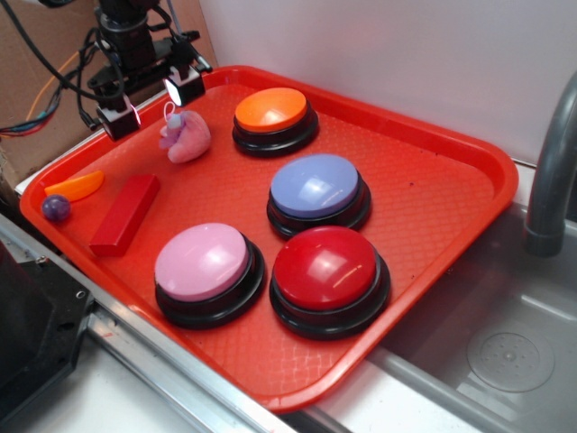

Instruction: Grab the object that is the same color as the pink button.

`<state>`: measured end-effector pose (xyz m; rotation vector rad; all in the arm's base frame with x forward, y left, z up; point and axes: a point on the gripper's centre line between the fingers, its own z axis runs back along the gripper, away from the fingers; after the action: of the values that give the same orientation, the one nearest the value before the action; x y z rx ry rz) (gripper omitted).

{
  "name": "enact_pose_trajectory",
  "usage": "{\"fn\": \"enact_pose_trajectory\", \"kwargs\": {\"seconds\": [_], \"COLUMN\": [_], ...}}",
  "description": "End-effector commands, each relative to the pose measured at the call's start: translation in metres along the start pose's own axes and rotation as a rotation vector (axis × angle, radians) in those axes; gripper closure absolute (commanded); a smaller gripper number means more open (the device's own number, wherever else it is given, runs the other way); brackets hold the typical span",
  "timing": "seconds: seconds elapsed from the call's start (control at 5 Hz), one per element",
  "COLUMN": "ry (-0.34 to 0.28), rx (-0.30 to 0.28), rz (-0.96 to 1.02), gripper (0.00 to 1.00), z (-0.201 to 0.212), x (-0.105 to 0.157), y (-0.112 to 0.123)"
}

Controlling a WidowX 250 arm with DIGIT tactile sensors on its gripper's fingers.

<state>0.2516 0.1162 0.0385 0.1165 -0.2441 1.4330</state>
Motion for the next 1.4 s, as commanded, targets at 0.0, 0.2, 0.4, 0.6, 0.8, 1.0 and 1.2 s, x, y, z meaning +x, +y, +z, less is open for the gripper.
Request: {"fn": "enact_pose_trajectory", "kwargs": {"seconds": [0.0,0.2,0.4,0.6,0.8,1.0,1.2], "ry": [0.073,0.09,0.124,0.152,0.125,0.122,0.028], "rx": [-0.047,-0.045,-0.06,-0.075,-0.069,-0.023,-0.041], "rz": [-0.05,-0.062,-0.065,-0.13,-0.283,-0.548,-0.785], "gripper": [0.0,0.0,0.52,1.0,1.0,1.0,1.0], "z": [-0.01,-0.015,-0.017,-0.017,0.001,0.034,0.078], "x": [0.006,0.005,0.008,0.009,0.012,0.011,-0.01], "y": [0.002,0.001,0.002,0.002,0.0,-0.004,-0.001]}}
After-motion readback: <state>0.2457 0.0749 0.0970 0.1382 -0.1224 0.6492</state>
